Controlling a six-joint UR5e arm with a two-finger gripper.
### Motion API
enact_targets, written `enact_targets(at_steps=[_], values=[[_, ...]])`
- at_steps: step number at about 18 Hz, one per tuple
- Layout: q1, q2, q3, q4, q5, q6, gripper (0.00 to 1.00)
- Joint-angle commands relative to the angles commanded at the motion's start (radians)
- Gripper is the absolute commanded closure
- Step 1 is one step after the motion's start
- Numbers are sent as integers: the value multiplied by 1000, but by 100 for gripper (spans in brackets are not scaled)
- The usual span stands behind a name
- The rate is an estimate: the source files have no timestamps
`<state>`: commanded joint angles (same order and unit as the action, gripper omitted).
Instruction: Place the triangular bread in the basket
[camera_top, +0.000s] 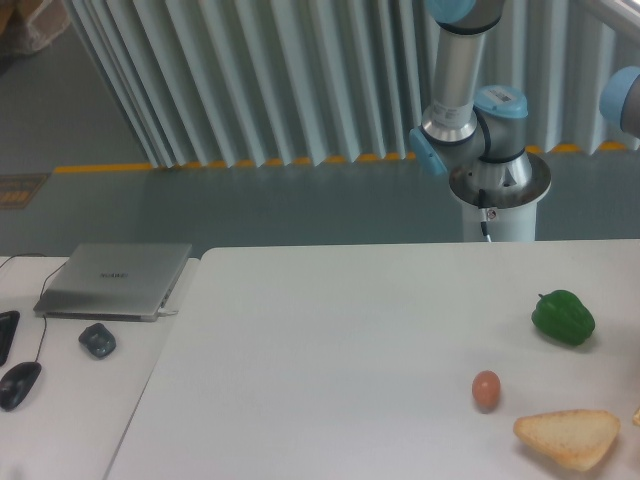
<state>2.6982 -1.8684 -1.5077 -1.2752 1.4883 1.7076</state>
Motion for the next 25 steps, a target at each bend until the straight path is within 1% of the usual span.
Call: enact_targets(at_steps=[1,2,4,5,7,10,14,18,20,22,24,25], values=[[6,6,-23,40,-81,-88,0],[5,14,-22,43,-109,-162,0],[-11,18,-19,45,-111,-308,0],[-33,15,-13,48,-109,-380,0],[-52,14,-2,66,-112,-448,0],[-86,5,14,86,-115,-502,0],[-146,-54,55,149,-112,-618,0],[-173,-95,84,148,-106,-618,0],[-210,-138,110,145,-70,-618,0],[-250,-179,129,145,7,-621,0],[-281,-227,161,145,39,-641,0],[-310,-265,184,145,87,-669,0]])
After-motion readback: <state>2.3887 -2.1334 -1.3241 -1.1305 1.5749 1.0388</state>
